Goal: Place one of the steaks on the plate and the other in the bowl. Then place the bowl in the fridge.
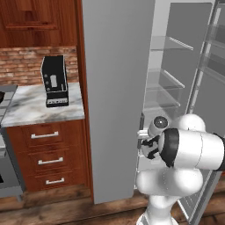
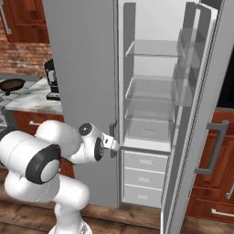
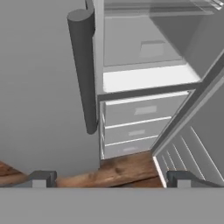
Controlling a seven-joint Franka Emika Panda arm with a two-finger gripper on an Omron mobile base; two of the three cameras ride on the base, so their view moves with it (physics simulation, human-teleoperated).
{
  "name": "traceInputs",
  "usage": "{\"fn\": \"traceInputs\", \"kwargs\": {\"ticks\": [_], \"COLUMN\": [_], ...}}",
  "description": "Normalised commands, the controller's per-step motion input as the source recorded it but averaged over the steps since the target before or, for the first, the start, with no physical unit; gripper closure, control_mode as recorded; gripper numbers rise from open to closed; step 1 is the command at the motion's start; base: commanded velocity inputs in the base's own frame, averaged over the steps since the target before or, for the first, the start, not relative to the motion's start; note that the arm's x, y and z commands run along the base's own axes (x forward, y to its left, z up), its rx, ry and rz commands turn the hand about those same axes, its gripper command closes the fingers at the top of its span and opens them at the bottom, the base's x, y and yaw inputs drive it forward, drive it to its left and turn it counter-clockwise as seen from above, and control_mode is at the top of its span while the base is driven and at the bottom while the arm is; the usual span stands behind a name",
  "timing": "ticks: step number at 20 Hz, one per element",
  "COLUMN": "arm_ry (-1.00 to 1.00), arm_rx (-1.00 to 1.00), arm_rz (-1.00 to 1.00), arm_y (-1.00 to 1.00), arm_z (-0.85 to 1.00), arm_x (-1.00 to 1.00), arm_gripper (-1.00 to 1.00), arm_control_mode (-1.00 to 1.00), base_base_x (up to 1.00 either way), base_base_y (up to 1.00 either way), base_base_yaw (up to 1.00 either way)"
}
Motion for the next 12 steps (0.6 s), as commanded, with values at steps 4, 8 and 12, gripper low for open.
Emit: {"fn": "traceInputs", "kwargs": {"ticks": [4,8,12], "arm_ry": [0.0,0.07,0.08], "arm_rx": [0.05,0.01,0.0], "arm_rz": [0.0,0.0,0.0], "arm_y": [0.0,0.01,0.07], "arm_z": [0.0,0.0,0.0], "arm_x": [0.17,0.64,0.61], "arm_gripper": [-1.0,-1.0,-1.0], "arm_control_mode": [-1.0,-1.0,-1.0], "base_base_x": [0.0,0.0,0.0], "base_base_y": [0.0,0.0,0.0], "base_base_yaw": [0.0,0.0,0.0]}}
